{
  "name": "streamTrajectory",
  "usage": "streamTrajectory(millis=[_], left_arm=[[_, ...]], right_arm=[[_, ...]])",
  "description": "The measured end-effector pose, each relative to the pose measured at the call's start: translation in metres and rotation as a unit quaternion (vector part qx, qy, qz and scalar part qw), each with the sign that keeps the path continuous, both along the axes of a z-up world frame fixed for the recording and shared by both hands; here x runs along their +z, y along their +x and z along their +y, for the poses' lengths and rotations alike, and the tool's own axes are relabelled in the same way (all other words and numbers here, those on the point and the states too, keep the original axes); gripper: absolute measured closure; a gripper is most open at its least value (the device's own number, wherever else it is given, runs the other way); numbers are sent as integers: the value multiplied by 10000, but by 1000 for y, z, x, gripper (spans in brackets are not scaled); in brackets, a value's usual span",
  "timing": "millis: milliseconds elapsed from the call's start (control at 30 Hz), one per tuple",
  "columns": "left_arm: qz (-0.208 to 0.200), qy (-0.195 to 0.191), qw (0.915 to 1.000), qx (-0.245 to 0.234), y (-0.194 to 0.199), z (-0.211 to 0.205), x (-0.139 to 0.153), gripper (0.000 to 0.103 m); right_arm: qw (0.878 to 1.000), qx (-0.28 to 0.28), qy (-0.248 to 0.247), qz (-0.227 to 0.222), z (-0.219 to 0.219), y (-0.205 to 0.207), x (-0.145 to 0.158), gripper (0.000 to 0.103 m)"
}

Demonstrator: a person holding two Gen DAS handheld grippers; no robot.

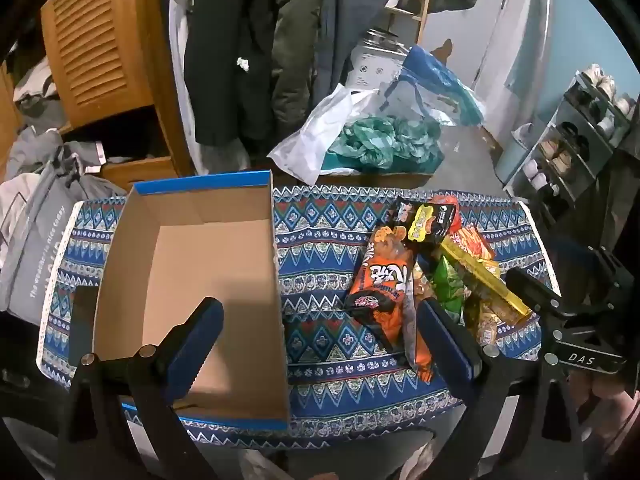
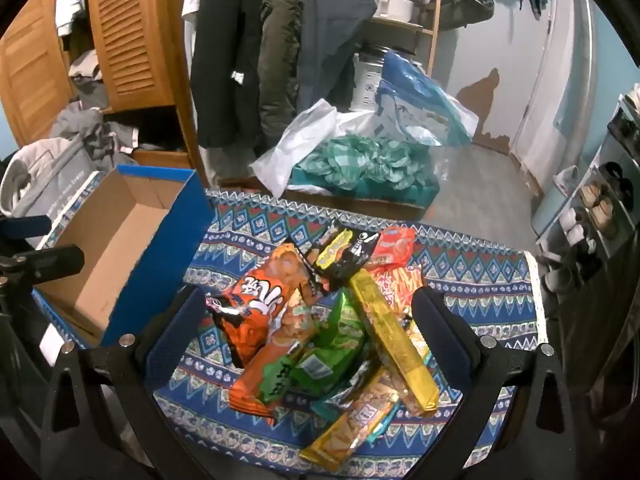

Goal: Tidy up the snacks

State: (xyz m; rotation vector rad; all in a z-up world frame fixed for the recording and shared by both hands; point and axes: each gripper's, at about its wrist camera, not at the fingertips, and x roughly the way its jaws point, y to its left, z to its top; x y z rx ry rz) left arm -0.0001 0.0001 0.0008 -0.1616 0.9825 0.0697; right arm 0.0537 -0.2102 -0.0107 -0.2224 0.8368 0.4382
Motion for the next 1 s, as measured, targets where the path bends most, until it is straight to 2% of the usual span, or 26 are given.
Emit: streamTrajectory(millis=[433, 1000], left_arm=[[-186, -66, 9998, -63, -4, 1, 4, 5], [-351, 123, 9993, -83, -9, -4, 5, 5]], right_arm=[[10000, 7, 5, -38, 2, -1, 2, 2], [10000, 13, 3, -42, 2, -2, 2, 2]])
